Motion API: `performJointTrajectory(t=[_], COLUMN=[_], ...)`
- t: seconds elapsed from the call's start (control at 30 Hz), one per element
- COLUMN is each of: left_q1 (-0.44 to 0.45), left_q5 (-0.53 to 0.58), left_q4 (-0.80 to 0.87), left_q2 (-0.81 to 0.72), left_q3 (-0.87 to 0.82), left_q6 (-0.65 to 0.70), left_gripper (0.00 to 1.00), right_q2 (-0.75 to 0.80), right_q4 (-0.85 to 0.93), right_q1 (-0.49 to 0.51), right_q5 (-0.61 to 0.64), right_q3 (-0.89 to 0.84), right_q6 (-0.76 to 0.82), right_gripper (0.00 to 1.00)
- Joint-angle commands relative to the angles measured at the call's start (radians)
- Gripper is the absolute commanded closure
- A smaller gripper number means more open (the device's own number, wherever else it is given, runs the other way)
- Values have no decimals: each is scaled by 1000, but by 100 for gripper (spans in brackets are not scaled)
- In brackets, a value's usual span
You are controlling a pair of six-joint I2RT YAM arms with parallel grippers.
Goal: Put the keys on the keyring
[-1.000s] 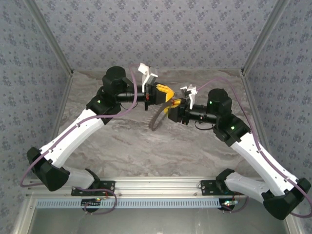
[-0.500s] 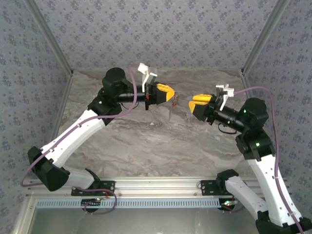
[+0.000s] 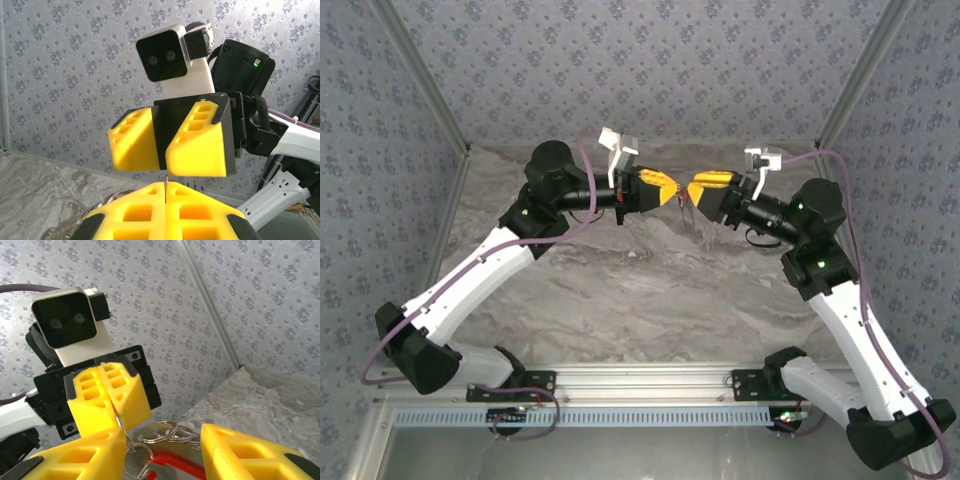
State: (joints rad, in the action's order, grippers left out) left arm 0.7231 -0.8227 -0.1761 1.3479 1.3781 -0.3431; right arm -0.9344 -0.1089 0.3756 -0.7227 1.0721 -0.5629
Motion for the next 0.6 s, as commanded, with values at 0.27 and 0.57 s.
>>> performJointTrajectory(t=[0.27, 0.57], left_q1=[6, 10], left_q5=[-27, -47], left_q4=[-69, -51], left_q2=[-24, -18], left_q3=[-1, 5], left_q6=[-19, -13], left_gripper=[100, 100], right_q2=[-31, -50], right_q4=[-63, -69], right_q1=[63, 63], right_q5=[0, -28], right_q3=[30, 62], right_q6=[-8, -20], right_gripper=[63, 93])
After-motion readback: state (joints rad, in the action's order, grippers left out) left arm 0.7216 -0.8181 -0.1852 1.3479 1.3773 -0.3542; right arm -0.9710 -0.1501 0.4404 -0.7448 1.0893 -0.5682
